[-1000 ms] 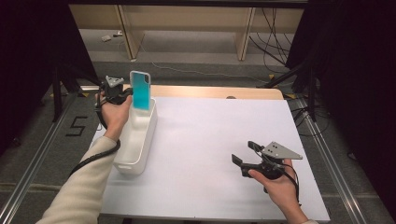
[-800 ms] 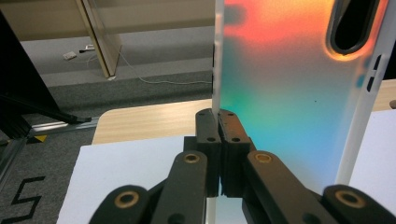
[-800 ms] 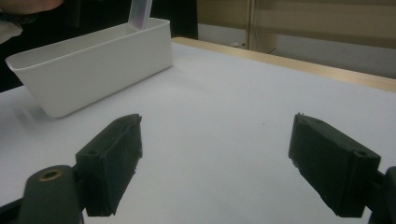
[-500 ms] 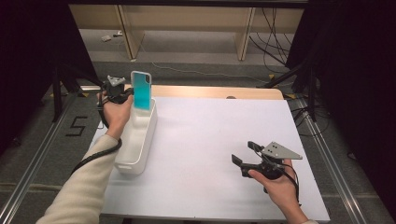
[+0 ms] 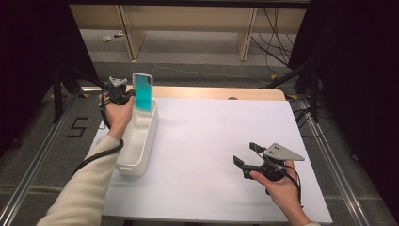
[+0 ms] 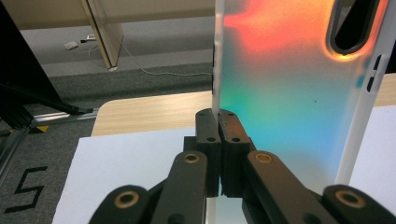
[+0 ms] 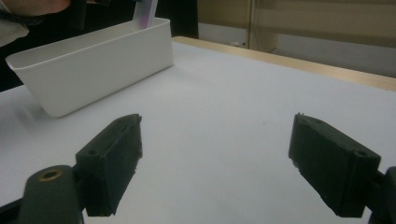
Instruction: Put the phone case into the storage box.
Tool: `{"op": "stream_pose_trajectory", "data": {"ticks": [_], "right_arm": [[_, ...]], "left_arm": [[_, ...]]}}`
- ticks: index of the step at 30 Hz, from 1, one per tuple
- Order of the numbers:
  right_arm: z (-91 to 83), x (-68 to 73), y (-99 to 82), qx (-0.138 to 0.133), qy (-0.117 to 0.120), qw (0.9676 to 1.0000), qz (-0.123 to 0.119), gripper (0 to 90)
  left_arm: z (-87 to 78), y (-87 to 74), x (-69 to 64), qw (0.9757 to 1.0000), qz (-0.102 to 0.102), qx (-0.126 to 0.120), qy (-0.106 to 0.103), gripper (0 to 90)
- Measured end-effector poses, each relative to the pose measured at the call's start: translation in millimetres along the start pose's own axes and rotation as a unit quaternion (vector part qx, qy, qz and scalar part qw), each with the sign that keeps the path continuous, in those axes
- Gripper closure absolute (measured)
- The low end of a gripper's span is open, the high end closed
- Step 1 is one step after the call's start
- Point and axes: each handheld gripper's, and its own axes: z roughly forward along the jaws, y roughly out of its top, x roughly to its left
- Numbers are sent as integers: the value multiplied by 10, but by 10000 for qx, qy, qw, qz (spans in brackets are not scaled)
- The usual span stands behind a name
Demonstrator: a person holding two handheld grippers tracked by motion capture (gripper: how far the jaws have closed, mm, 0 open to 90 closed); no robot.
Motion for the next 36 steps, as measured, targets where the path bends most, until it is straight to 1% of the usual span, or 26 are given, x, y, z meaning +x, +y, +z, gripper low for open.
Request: {"op": "stream_pose_trajectory", "data": {"ticks": [2,3,7,9,17,18,20,22,23,25,27,29,30,32,33,36], "right_arm": [[-3,0,0,14,-32,10000,-13,183],[5,4,-3,-10,2,10000,25,183],[-5,-2,1,22,-40,10000,-18,183],[10,3,-5,-37,18,10000,28,183],[13,6,-8,-11,37,10000,20,183],[5,9,-5,35,54,10000,51,183],[4,9,-5,55,43,10000,49,183],[5,12,-4,58,-24,10000,57,183],[10,11,-7,25,25,10000,71,183],[4,11,-5,57,-18,10000,64,183],[6,7,-5,34,51,10000,53,183],[3,9,-5,49,44,10000,57,183],[1,10,-5,62,0,10000,47,183],[0,10,-5,59,1,10000,46,183],[5,8,-6,31,53,10000,57,183],[3,9,-5,50,38,10000,64,183]], "left_arm": [[9,-4,1,10000,-12,7,4,881],[14,-6,4,10000,-15,9,-21,881],[26,-9,5,10000,-12,34,16,881],[32,-12,8,10000,3,58,13,881],[61,-31,1,9999,21,117,24,881],[65,-32,2,9999,35,126,11,881],[71,-36,-4,9999,19,132,27,881],[78,-40,-7,9999,29,143,31,881],[79,-42,-9,9999,23,150,24,881],[86,-46,-15,9999,17,157,21,881],[92,-47,-20,9998,22,174,31,881],[98,-51,-21,9998,32,191,32,881],[104,-53,-19,9998,41,193,20,881],[109,-55,-20,9998,41,213,41,881],[109,-53,-18,9998,53,211,27,881],[114,-52,-23,9997,66,218,56,880]]}}
